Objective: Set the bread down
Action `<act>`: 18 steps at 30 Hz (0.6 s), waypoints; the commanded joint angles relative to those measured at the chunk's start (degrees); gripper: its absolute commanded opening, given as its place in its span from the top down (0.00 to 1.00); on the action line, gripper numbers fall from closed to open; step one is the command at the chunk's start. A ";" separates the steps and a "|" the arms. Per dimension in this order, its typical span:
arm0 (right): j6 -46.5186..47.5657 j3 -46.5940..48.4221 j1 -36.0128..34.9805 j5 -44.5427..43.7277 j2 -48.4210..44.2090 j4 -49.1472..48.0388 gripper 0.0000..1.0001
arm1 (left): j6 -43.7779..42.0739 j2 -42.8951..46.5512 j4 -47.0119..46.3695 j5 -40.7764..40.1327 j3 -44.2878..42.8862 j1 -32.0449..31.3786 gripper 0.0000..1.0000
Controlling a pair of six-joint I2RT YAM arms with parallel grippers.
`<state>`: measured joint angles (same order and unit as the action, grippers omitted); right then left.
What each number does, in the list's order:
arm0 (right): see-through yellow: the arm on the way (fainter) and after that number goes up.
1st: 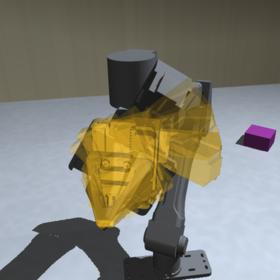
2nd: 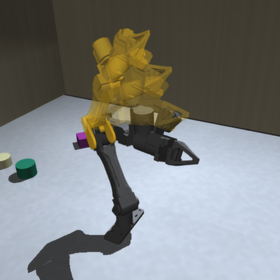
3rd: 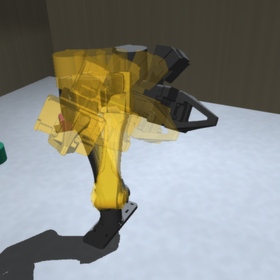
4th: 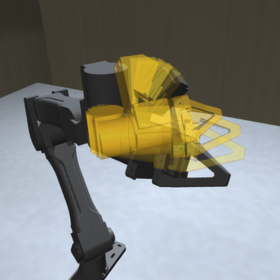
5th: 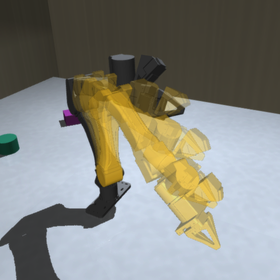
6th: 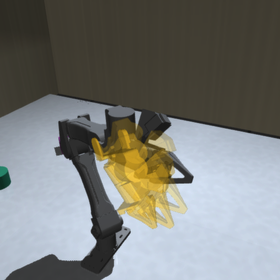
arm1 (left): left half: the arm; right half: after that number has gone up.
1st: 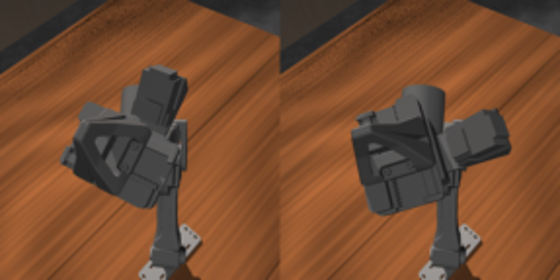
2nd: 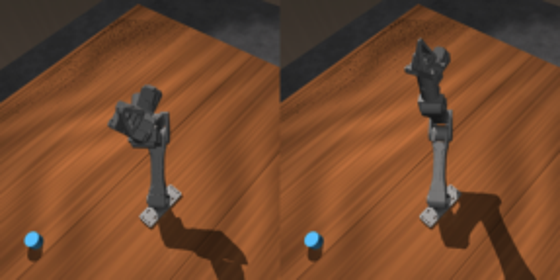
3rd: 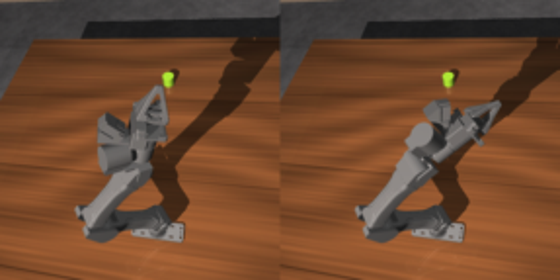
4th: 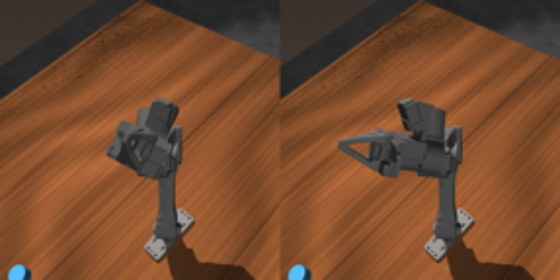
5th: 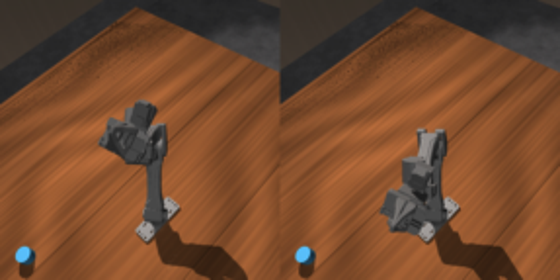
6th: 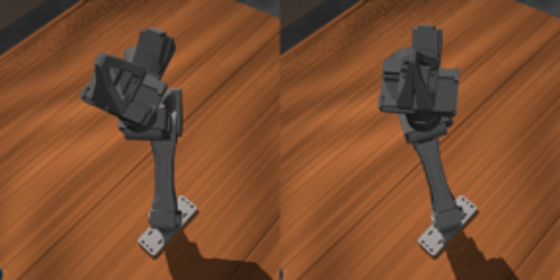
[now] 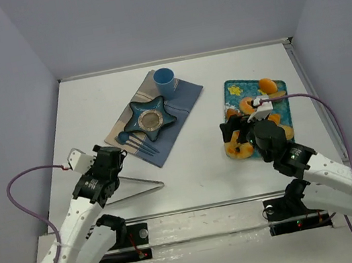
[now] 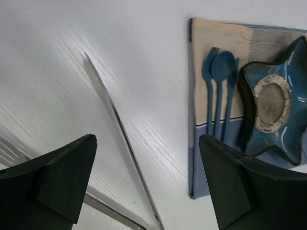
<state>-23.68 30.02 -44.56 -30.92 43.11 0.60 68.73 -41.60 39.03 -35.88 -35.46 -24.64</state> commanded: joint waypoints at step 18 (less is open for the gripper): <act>0.92 2.85 -0.09 -1.07 4.17 -3.15 0.00 | -10.71 -18.15 -18.89 14.51 7.25 13.39 0.31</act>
<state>-22.70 30.41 -44.56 -29.21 47.70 0.40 61.10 -58.08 24.36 -24.99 -29.71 -11.49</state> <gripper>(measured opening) 0.996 0.711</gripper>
